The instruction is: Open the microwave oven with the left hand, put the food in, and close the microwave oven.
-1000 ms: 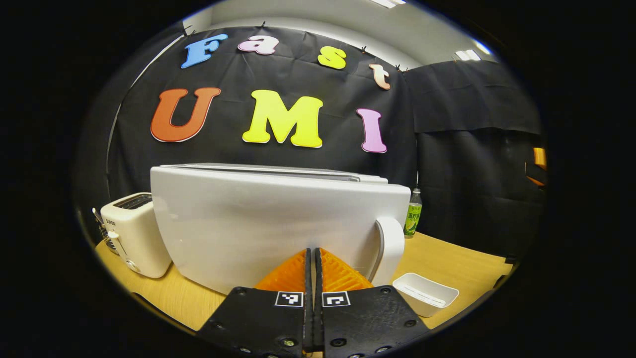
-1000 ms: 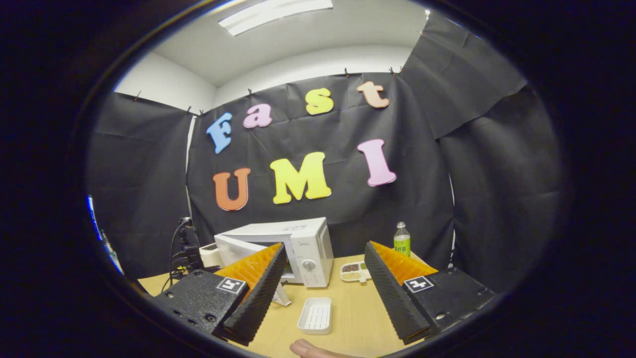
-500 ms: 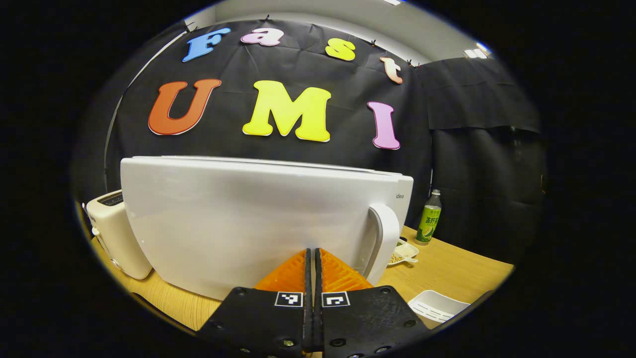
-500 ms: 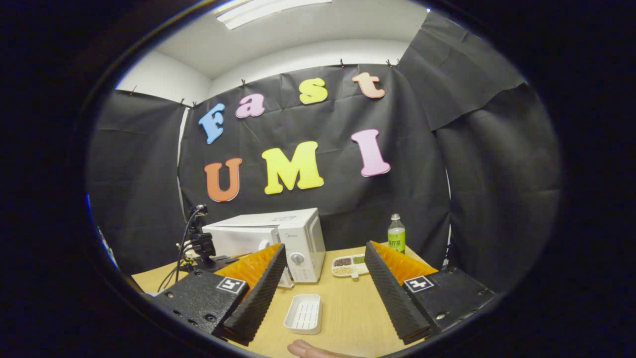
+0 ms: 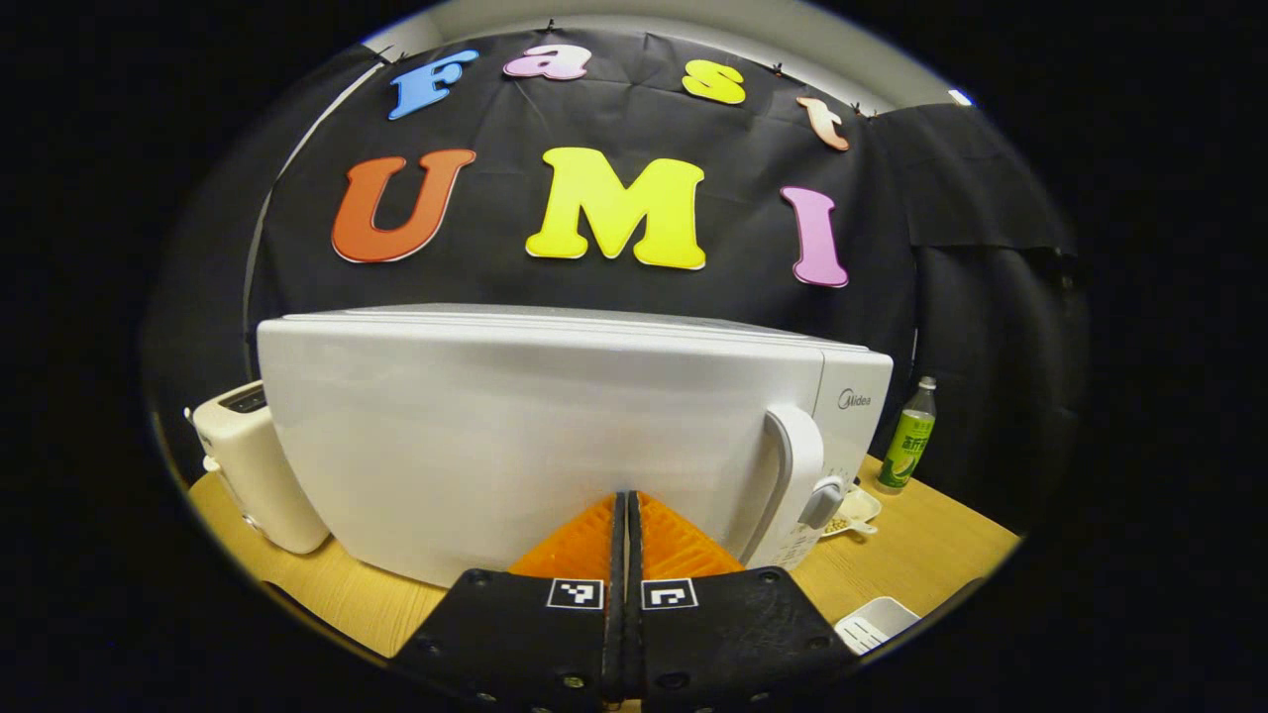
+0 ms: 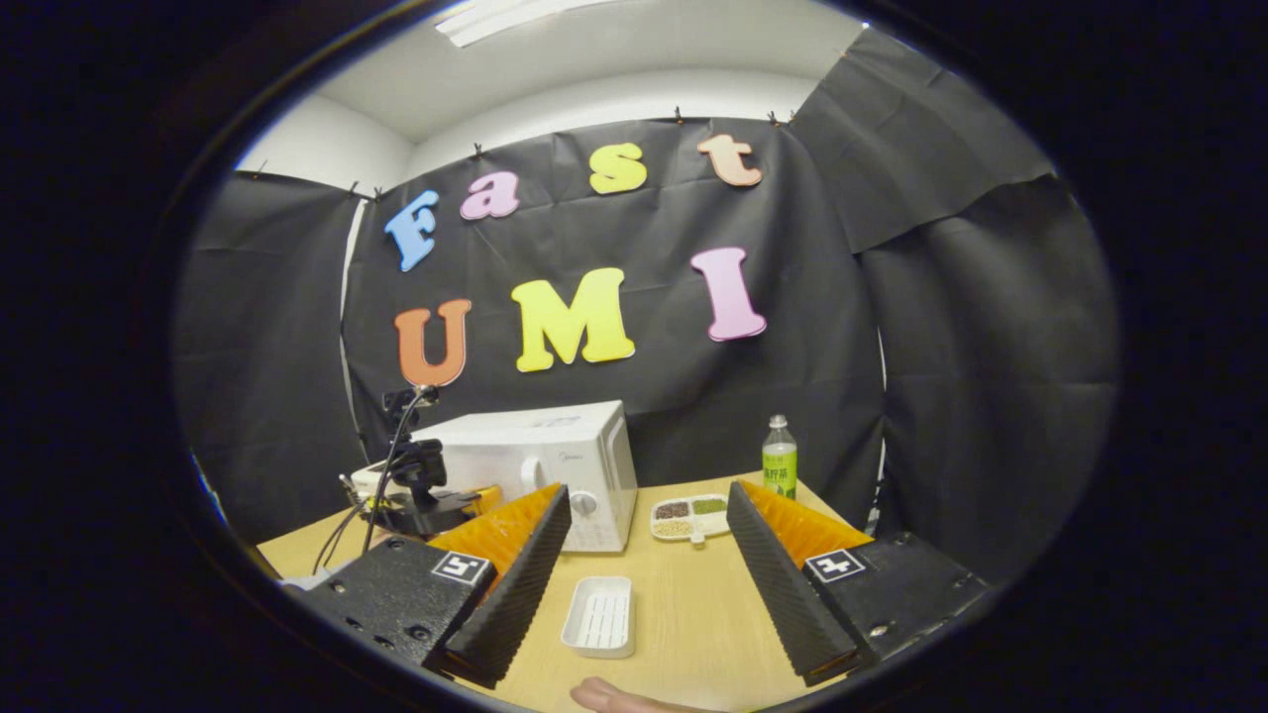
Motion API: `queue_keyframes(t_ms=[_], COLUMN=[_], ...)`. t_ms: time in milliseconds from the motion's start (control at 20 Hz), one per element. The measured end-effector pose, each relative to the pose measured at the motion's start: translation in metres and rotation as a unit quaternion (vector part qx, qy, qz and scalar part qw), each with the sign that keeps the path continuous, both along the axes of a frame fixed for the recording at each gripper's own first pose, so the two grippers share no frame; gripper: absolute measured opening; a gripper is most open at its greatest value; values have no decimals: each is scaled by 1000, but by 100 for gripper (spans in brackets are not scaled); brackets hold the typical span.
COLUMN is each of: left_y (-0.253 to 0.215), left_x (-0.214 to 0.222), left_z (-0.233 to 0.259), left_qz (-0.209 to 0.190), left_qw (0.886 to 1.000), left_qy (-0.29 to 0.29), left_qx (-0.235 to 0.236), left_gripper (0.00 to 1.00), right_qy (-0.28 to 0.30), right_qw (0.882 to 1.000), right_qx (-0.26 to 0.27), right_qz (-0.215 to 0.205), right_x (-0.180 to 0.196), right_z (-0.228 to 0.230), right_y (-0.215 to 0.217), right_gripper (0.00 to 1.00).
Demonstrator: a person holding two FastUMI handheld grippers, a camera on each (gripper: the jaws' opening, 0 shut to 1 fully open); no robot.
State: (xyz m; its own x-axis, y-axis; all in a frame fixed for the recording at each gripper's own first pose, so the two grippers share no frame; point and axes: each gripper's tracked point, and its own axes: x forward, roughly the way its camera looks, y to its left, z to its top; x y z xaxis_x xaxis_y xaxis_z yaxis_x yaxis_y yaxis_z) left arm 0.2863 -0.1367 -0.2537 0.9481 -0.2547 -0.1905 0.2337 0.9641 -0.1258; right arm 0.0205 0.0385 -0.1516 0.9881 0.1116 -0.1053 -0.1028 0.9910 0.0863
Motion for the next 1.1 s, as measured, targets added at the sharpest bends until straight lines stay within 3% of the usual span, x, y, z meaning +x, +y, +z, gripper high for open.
queue_keyframes(t_ms=[50, 100, 150, 200, 250, 300, 350, 400, 550, 600, 650, 850, 900, 950, 1000, 1050, 1100], left_y=[0, 2, 4, 10, 14, 18, 23, 28, 47, 56, 65, 86, 92, 99, 100, 104, 110], left_x=[-11, -22, -34, -48, -61, -77, -92, -109, -152, -165, -182, -249, -263, -279, -292, -303, -312], left_z=[6, 15, 23, 33, 44, 54, 63, 75, 111, 121, 131, 184, 195, 205, 210, 213, 214], left_qz=[-2, 0, -1, 3, 10, 12, 17, 22, 46, 57, 67, 88, 94, 99, 99, 102, 107], left_qw=[1000, 1000, 1000, 1000, 999, 999, 998, 998, 995, 995, 994, 992, 991, 990, 990, 990, 989], left_qy=[2, -1, -5, -10, -16, -18, -19, -24, -40, -40, -39, -66, -76, -87, -91, -95, -96], left_qx=[3, 11, 20, 29, 36, 41, 48, 57, 74, 76, 75, 54, 50, 46, 39, 34, 32], left_gripper=[0, 1, 9, 29, 42, 55, 87, 95, 97, 89, 96, 96, 96, 96, 96, 96, 97], right_qy=[0, -1, -2, -5, -8, -11, -16, -23, -37, -39, -42, -61, -66, -73, -81, -89, -97], right_qw=[1000, 1000, 1000, 1000, 1000, 999, 999, 999, 999, 998, 998, 998, 997, 997, 996, 995, 994], right_qx=[-1, -6, -12, -17, -21, -25, -30, -33, -37, -36, -34, -33, -34, -35, -35, -38, -40], right_qz=[-4, -7, -10, -13, -15, -16, -17, -15, -14, -13, -10, -11, -8, -7, -6, -5, -5], right_x=[-5, -8, -13, -17, -22, -27, -32, -38, -51, -56, -60, -79, -84, -89, -95, -99, -102], right_z=[2, 4, 5, 9, 13, 17, 22, 30, 50, 56, 63, 95, 102, 109, 116, 121, 126], right_y=[0, 1, 3, 4, 6, 9, 12, 17, 28, 33, 37, 46, 48, 49, 48, 48, 47], right_gripper=[100, 92, 91, 91, 100, 100, 100, 100, 100, 92, 92, 92, 100, 100, 92, 100, 100])
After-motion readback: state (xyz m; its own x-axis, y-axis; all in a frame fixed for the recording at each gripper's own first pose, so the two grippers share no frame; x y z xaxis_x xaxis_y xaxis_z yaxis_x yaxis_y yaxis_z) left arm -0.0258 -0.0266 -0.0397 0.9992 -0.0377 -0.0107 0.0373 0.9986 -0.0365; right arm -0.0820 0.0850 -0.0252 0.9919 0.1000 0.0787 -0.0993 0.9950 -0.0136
